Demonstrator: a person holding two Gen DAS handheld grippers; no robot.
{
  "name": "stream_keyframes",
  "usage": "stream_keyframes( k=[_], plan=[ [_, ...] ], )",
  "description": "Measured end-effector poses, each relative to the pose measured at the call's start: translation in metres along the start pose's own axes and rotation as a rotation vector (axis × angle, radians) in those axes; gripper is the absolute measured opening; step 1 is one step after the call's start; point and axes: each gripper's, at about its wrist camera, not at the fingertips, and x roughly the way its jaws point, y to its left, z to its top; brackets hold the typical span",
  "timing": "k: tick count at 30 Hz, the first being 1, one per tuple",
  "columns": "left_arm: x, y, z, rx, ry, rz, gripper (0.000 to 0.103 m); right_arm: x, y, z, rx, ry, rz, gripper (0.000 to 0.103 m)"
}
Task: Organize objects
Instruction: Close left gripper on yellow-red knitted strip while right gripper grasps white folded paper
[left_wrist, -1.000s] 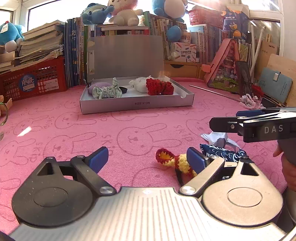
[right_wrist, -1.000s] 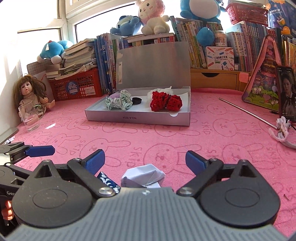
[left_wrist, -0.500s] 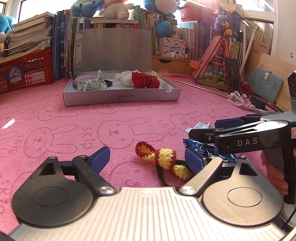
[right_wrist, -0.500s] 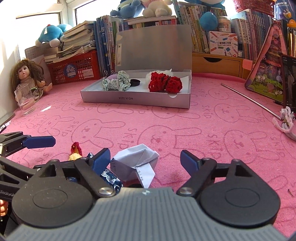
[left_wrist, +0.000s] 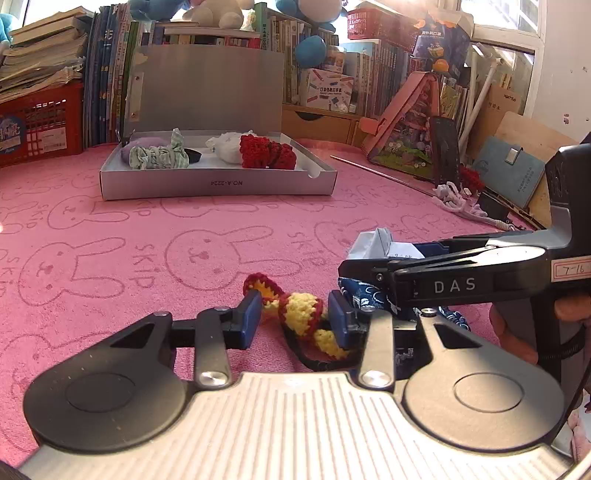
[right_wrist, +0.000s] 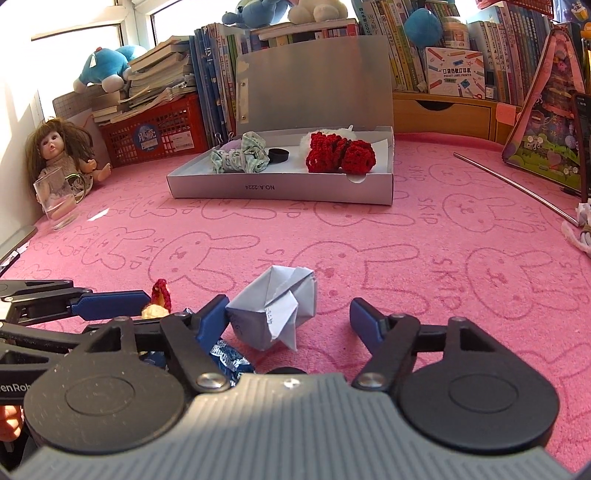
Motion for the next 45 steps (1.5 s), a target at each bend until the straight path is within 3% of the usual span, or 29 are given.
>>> stream_keyframes(
  k=[4,8,11,14,15,18,22,26,27,30,32,35,36,45],
  plan=[
    [-0.003,0.003,0.006,0.026,-0.020,0.025,0.034,0.000,0.000,0.001,0.002,-0.005,0.000,0.079],
    [-0.005,0.012,0.012,0.036,-0.032,0.089,0.033,0.000,-0.002,0.003,0.010,-0.009,0.000,0.074],
    [-0.008,0.019,0.013,0.011,-0.027,0.080,0.035,0.001,-0.003,0.002,0.013,-0.007,0.000,0.073],
    [-0.008,0.018,0.010,0.022,-0.020,0.076,0.048,0.002,-0.002,0.002,0.011,-0.005,-0.002,0.073],
    [-0.008,0.017,0.009,0.028,-0.018,0.078,0.059,0.002,-0.002,0.002,0.008,-0.005,-0.003,0.073],
    [-0.006,0.013,0.005,0.049,-0.007,0.055,0.075,0.002,-0.001,0.002,0.001,-0.007,-0.008,0.074],
    [0.003,0.009,0.004,0.074,0.014,0.062,0.076,0.004,-0.003,0.004,0.008,-0.004,-0.010,0.075],
    [0.012,0.011,0.003,0.027,0.023,0.068,0.076,0.005,-0.004,0.005,0.013,0.001,-0.012,0.075],
    [0.013,0.010,0.004,0.024,0.023,0.073,0.075,0.006,-0.003,0.004,0.011,0.003,-0.012,0.075],
    [0.014,0.008,0.005,0.030,0.016,0.084,0.054,0.005,-0.001,0.003,-0.006,0.005,-0.013,0.073],
    [0.013,0.008,0.006,0.023,0.018,0.071,0.044,0.004,0.000,0.003,-0.013,0.006,-0.012,0.066],
    [0.011,0.008,0.008,0.024,0.013,0.079,0.041,0.003,0.000,0.003,-0.011,0.006,-0.014,0.061],
    [0.010,0.008,0.008,0.024,0.008,0.083,0.036,0.002,-0.001,0.004,-0.006,0.005,-0.011,0.060],
    [0.003,0.012,0.016,0.019,-0.021,0.109,0.032,-0.005,-0.002,0.011,0.012,-0.037,-0.022,0.060]
  ],
)
